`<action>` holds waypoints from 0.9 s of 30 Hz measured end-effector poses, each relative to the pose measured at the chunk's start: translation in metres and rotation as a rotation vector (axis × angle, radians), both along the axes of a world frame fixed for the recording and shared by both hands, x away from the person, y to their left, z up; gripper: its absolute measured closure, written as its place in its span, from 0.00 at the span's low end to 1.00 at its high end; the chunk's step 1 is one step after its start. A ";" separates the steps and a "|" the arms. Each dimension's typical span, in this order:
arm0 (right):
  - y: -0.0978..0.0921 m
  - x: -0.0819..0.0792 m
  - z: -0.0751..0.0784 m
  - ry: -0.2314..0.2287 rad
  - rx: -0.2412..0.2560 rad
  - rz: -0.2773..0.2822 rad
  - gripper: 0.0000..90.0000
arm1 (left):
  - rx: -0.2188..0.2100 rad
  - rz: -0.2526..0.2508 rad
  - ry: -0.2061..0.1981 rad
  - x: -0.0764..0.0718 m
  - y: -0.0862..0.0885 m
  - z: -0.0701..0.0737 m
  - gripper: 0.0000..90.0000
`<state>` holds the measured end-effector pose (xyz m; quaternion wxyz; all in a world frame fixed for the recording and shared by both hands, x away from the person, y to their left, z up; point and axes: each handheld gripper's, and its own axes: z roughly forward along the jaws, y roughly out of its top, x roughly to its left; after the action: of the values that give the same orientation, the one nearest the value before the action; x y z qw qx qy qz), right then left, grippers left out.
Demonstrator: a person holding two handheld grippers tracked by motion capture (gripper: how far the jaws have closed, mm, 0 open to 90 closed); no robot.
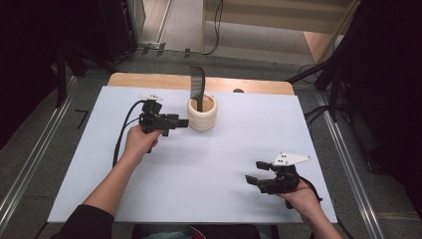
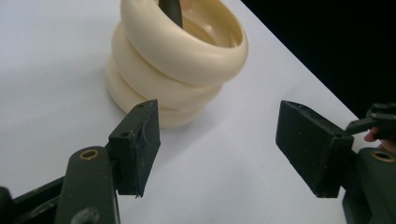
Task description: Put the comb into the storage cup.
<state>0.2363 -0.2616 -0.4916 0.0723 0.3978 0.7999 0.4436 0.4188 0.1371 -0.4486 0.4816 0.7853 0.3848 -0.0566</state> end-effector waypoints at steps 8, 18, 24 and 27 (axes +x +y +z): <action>-0.001 0.000 0.000 0.000 0.002 0.001 0.29 | 0.020 -0.019 -0.002 -0.017 0.001 -0.002 0.35; -0.001 0.000 0.000 0.002 0.000 0.000 0.29 | 0.031 -0.042 0.004 -0.036 0.007 -0.003 0.35; -0.001 0.000 0.000 0.004 0.001 0.002 0.29 | 0.042 -0.055 -0.004 -0.048 0.012 -0.004 0.35; -0.001 0.000 0.000 0.006 0.002 0.003 0.29 | 0.041 -0.062 -0.001 -0.053 0.015 -0.004 0.35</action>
<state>0.2364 -0.2624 -0.4919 0.0686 0.3979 0.8003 0.4433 0.3663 0.1525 -0.4527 0.4637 0.8065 0.3614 -0.0633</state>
